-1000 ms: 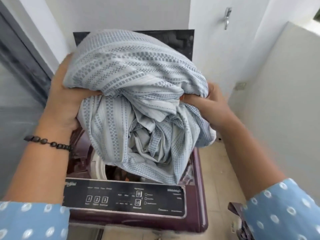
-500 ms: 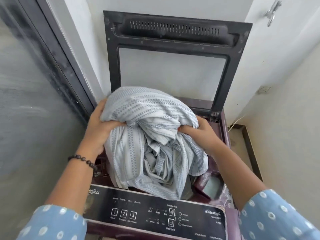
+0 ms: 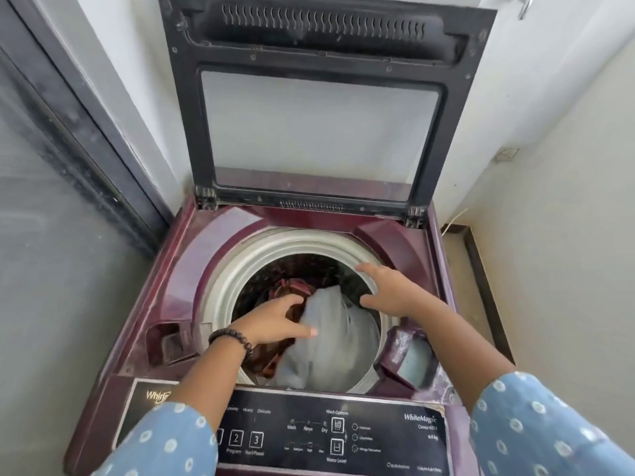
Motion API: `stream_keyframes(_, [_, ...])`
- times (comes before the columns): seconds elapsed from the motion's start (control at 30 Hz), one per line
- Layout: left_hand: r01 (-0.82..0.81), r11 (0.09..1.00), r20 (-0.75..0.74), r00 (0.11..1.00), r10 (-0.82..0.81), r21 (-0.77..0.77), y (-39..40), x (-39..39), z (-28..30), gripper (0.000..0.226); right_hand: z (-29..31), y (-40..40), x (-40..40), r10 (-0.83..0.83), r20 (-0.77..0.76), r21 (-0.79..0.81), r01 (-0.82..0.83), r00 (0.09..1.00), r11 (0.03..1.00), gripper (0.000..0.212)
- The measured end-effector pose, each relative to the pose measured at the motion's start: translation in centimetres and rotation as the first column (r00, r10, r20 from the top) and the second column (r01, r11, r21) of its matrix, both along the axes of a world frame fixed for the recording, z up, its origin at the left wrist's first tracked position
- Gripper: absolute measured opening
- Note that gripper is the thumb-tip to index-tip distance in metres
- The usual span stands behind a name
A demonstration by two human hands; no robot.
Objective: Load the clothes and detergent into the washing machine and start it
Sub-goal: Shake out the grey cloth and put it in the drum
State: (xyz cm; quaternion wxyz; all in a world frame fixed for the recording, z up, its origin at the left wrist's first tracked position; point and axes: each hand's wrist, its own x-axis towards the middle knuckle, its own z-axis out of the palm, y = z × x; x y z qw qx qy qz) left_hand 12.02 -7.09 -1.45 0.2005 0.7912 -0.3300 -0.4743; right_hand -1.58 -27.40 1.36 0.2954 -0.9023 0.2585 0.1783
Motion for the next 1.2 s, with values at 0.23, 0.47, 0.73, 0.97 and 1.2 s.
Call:
stream_keyframes(0.23, [-0.001,0.999,0.050,0.999,0.004,-0.052,-1.3,-0.7,-0.7,0.096,-0.8,0.7,-0.2,0.001,0.025,0.062,-0.002,1.000,0.998,0.067])
stream_keyframes(0.47, [-0.027,0.998,0.087,0.996,0.032,-0.062,-1.2,-1.4,-0.9,0.101,-1.5,1.3,0.0,0.035,0.037,0.069,-0.037,0.999,0.997,0.069])
stream_keyframes(0.73, [-0.001,0.999,0.466,0.885,-0.023,0.052,-1.3,-2.6,-1.5,0.100,-2.4,3.2,0.2,0.136,0.059,-0.179,-0.124,0.989,0.976,0.072])
stream_keyframes(0.97, [0.043,0.986,0.687,0.712,-0.142,0.159,-0.6,-4.0,-2.4,0.096,-4.6,5.4,-0.8,0.269,-0.023,-0.425,-0.253,0.963,0.869,0.073])
stream_keyframes(1.2, [0.056,0.982,0.697,0.698,-0.167,0.179,-0.2,-4.5,-3.0,0.111,-5.2,5.7,-1.8,0.251,-0.002,-0.467,-0.223,0.968,0.856,0.074])
